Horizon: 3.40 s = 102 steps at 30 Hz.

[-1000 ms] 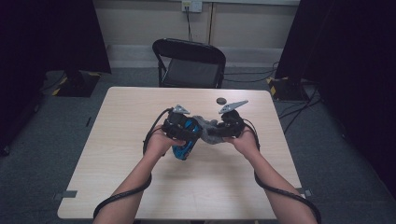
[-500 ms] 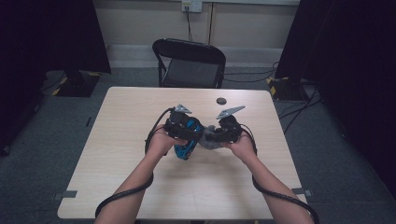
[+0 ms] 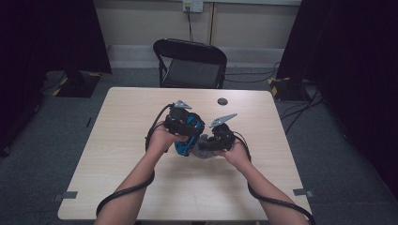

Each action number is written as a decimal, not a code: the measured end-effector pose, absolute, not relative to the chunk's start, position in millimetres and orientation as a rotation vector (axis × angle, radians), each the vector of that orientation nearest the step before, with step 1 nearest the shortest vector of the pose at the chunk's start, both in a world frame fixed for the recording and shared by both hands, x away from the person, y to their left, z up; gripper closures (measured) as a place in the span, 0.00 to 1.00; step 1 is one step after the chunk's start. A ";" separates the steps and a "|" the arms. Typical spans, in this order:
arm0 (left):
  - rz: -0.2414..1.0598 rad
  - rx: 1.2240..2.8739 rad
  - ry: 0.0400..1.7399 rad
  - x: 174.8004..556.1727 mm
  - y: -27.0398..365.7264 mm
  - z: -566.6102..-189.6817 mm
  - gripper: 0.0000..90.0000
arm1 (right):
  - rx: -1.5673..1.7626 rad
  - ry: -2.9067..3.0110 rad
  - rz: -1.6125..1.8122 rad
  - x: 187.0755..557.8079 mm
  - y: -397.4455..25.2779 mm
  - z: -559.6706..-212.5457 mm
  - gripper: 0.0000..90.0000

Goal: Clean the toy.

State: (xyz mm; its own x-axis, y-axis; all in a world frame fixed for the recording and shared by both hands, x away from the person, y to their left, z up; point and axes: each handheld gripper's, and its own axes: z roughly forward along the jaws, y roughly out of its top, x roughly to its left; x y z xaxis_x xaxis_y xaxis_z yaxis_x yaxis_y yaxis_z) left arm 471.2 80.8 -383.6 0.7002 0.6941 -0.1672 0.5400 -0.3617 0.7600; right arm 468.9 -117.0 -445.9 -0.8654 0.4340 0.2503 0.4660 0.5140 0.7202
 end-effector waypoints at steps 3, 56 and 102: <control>0.236 2.052 0.947 472.9 81.3 -381.5 0.28 | -0.793 -2.692 -1.295 467.1 -113.3 -449.3 0.85; 0.186 2.095 0.935 459.3 90.2 -411.7 0.28 | -0.987 -2.799 -1.385 503.1 -165.6 -377.7 0.85; 0.216 2.074 0.905 463.9 84.0 -385.1 0.28 | -0.882 -2.690 -1.348 485.5 -131.5 -425.4 0.85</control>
State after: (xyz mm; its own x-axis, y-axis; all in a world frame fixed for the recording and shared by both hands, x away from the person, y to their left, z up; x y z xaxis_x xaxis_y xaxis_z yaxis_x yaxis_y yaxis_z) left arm 463.9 84.0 -385.1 0.7244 0.6703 -0.1612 0.5254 -0.3854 0.7586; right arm 485.5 -131.5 -425.4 -0.8418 0.4799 0.2470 0.4851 0.4721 0.7361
